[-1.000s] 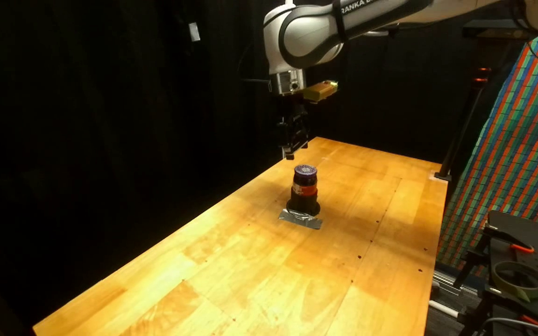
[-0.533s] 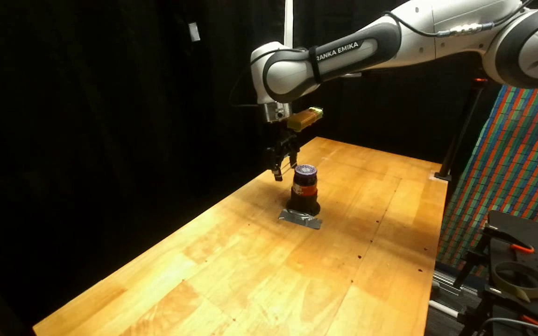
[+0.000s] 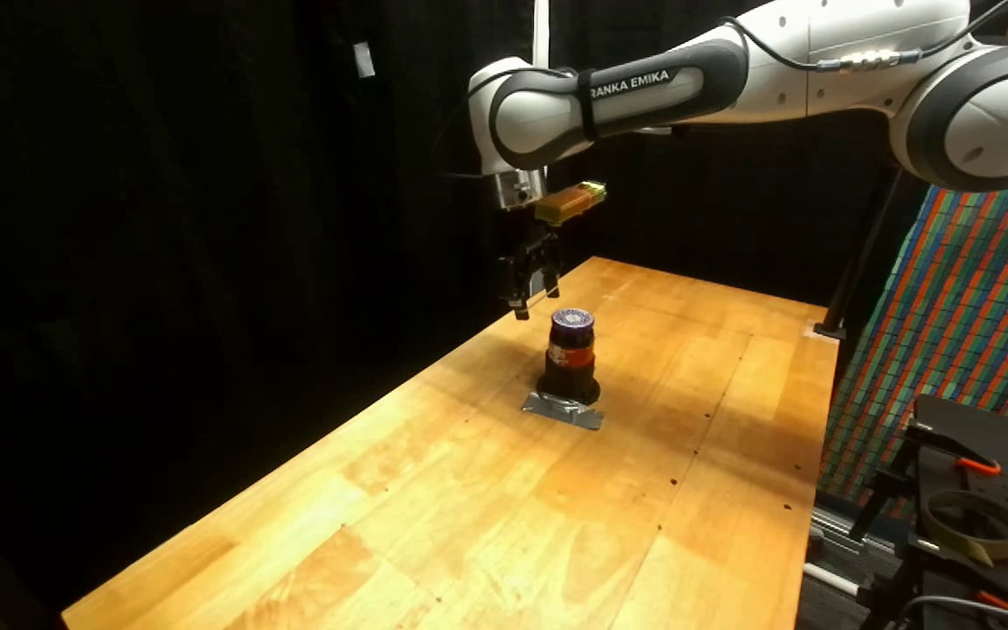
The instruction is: Put the elastic around the bottle
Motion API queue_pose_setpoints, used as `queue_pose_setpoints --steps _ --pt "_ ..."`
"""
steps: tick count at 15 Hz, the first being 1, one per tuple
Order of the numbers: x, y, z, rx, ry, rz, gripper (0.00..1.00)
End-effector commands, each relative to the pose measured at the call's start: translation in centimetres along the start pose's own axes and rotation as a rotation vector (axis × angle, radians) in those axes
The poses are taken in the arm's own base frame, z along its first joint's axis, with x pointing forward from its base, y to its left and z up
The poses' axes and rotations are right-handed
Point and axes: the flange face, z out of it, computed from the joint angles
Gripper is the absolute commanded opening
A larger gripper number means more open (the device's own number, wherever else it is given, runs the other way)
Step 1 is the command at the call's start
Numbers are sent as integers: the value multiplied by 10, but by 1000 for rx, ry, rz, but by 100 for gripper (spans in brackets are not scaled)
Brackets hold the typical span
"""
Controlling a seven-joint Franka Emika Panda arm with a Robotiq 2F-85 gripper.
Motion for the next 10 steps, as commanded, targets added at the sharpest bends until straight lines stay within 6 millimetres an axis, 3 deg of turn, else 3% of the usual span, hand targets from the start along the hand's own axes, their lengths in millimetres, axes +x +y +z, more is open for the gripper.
queue_pose_setpoints --steps 1,10 --pt "-7 1 -10 44 -52 -11 100" --pt "-10 7 20 79 -147 28 100"
